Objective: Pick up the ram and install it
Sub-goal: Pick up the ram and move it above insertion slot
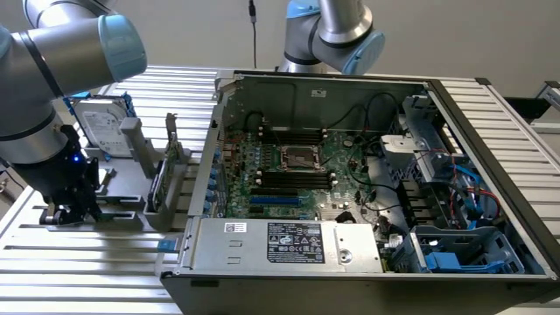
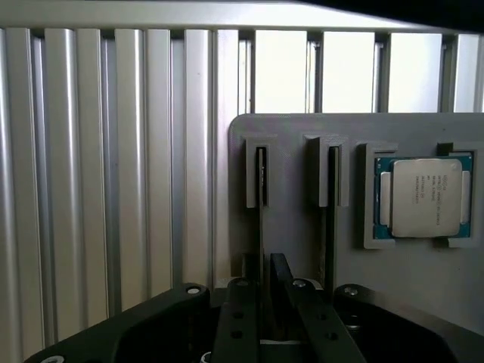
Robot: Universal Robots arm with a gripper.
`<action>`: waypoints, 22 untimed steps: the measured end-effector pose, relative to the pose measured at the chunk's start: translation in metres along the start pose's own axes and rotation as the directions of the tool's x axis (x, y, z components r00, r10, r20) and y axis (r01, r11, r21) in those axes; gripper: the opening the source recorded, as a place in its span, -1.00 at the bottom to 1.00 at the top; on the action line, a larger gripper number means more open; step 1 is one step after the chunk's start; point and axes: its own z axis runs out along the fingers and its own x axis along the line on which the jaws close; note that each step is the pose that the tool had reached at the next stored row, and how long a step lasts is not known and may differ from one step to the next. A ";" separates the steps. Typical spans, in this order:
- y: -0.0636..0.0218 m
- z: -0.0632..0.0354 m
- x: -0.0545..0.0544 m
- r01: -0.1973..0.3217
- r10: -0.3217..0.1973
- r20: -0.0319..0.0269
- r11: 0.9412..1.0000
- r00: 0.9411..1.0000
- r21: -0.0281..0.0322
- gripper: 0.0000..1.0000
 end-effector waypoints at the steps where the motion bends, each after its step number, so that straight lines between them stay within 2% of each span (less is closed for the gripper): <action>1: 0.0000 0.0000 0.000 0.000 0.000 0.000 1.000 1.000 0.000 -0.58; 4: 0.0000 -0.0001 0.000 0.000 0.000 0.001 1.000 1.000 0.000 -0.62; 5: 0.0000 -0.0001 0.000 0.000 0.000 0.002 1.000 1.000 0.000 -0.73; 14: 0.0000 -0.0001 0.000 -0.003 0.003 0.002 1.000 1.000 0.000 -0.73; 22: -0.0003 -0.0005 0.000 -0.045 0.045 0.004 0.999 0.999 0.000 -0.73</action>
